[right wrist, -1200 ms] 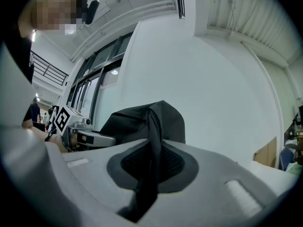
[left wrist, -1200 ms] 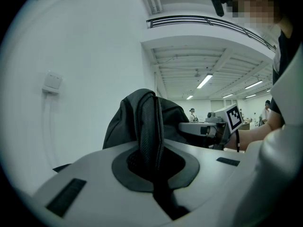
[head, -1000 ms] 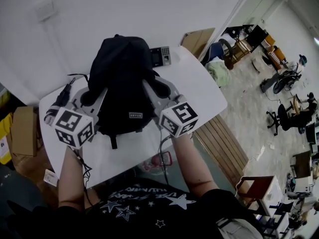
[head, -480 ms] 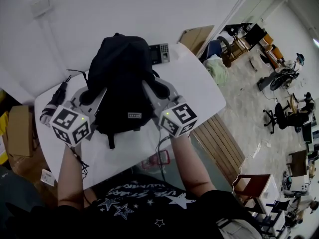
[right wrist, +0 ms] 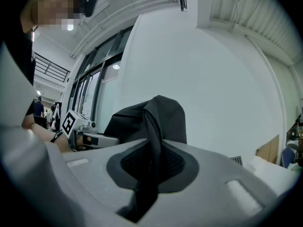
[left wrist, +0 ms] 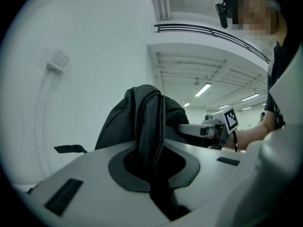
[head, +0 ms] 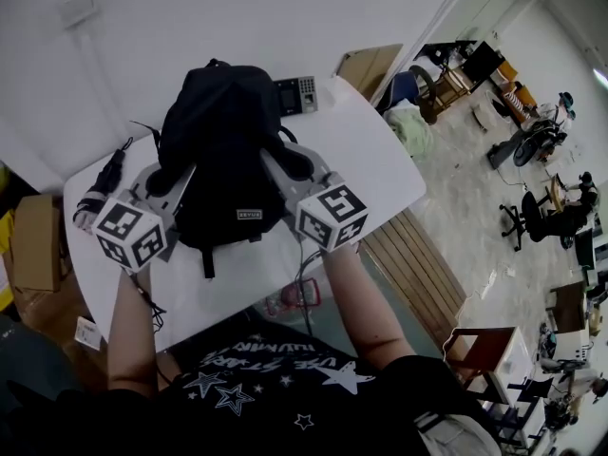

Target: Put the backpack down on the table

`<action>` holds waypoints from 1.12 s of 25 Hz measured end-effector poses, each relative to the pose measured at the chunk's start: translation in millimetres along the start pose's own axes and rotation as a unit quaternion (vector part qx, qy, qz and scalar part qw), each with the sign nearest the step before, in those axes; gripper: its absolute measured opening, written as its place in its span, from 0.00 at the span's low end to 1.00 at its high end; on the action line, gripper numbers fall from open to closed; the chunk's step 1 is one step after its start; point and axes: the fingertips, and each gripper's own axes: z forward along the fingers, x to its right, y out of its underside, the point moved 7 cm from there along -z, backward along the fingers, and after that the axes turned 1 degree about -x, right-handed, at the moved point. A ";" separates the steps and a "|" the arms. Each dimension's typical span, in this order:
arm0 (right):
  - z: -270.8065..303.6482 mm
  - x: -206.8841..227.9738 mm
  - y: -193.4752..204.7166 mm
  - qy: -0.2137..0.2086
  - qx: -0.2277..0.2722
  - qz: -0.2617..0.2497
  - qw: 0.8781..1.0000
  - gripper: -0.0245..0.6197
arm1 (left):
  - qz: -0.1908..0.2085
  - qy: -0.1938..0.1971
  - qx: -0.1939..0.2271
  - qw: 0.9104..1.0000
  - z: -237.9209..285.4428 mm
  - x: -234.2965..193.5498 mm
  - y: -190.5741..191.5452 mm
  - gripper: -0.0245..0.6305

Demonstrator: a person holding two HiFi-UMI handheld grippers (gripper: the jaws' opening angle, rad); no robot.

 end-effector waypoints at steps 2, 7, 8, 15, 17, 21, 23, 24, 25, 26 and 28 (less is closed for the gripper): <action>-1.8 -0.7 -0.9 0.006 -0.006 0.004 1.000 0.11 | 0.002 -0.003 -0.004 1.000 -0.9 3.0 -0.9 0.06; -5.5 -2.6 -2.2 0.009 -0.020 0.023 0.999 0.18 | -0.007 -0.013 -0.006 1.000 -5.5 8.1 -1.1 0.08; -6.0 -3.8 -2.3 0.007 -0.023 0.026 0.999 0.22 | -0.008 -0.020 -0.003 1.000 -6.2 9.2 -0.4 0.10; -14.6 -13.2 -6.1 0.018 -0.026 0.030 0.999 0.40 | -0.015 -0.082 0.017 0.996 -14.4 12.5 9.4 0.44; -21.0 -14.7 -5.4 0.029 -0.024 0.034 0.999 0.41 | -0.022 -0.103 0.022 0.994 -21.5 12.0 11.8 0.51; -36.5 -17.4 -2.2 0.059 -0.013 0.036 0.998 0.57 | -0.027 -0.152 0.034 0.987 -39.3 14.4 18.5 0.65; -45.0 -21.6 -1.3 0.061 -0.013 0.028 0.998 0.59 | -0.033 -0.155 0.029 0.987 -45.2 21.7 21.9 0.65; -49.2 -24.6 -1.2 0.057 -0.014 0.026 0.998 0.59 | -0.035 -0.152 0.025 0.987 -46.9 26.7 23.1 0.65; -53.6 -27.5 -1.3 0.055 -0.015 0.025 0.998 0.59 | -0.035 -0.147 0.022 0.988 -48.1 32.3 23.8 0.65; -58.2 -30.4 -1.5 0.054 -0.014 0.025 0.998 0.59 | -0.034 -0.142 0.020 0.989 -49.0 38.4 24.1 0.65; -68.0 -36.1 -1.4 0.053 -0.014 0.022 0.998 0.59 | -0.027 -0.135 0.013 0.990 -50.7 51.4 24.3 0.65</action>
